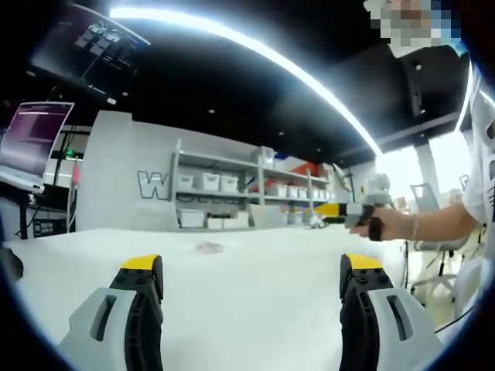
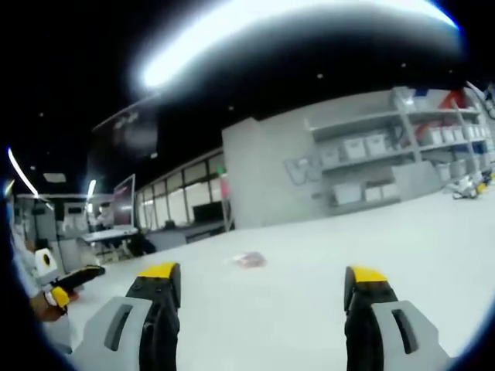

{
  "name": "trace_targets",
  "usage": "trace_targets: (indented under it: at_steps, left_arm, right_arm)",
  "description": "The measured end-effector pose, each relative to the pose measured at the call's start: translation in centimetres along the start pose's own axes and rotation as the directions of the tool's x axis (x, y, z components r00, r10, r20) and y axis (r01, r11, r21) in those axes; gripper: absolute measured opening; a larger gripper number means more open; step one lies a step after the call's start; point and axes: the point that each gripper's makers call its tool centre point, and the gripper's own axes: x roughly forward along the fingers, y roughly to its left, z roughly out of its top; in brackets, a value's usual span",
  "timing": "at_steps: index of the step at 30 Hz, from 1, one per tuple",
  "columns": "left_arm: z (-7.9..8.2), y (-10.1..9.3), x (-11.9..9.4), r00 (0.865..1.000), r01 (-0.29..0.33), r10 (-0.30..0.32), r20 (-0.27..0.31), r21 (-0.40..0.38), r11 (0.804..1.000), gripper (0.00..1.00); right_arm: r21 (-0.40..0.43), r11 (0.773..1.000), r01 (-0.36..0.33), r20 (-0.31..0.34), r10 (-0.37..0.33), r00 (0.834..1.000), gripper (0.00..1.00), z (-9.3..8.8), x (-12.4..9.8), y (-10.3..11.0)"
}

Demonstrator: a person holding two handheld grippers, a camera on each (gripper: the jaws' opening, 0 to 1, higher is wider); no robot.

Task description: Open the resealable bag by pulling the two sides of the seal apart until the entire bag opening is separated and visibly accessible.

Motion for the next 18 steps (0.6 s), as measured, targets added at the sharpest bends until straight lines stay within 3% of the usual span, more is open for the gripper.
trace_targets:
  at_steps: [12,18]
  left_arm:
    - [0.1,0.3,0.0,1.000,-0.015,0.015,0.006,0.006,1.000,0.92]
    - [0.6,1.2,0.0,0.998,-0.052,0.053,0.024,-0.035,0.998,0.92]
  right_arm:
    - [-0.004,0.999,0.041,0.023,-0.040,0.999,0.88,0.4,-2.7,-1.4]
    - [-0.002,0.998,0.060,0.031,-0.060,0.998,0.88,0.4,-3.6,-2.0]
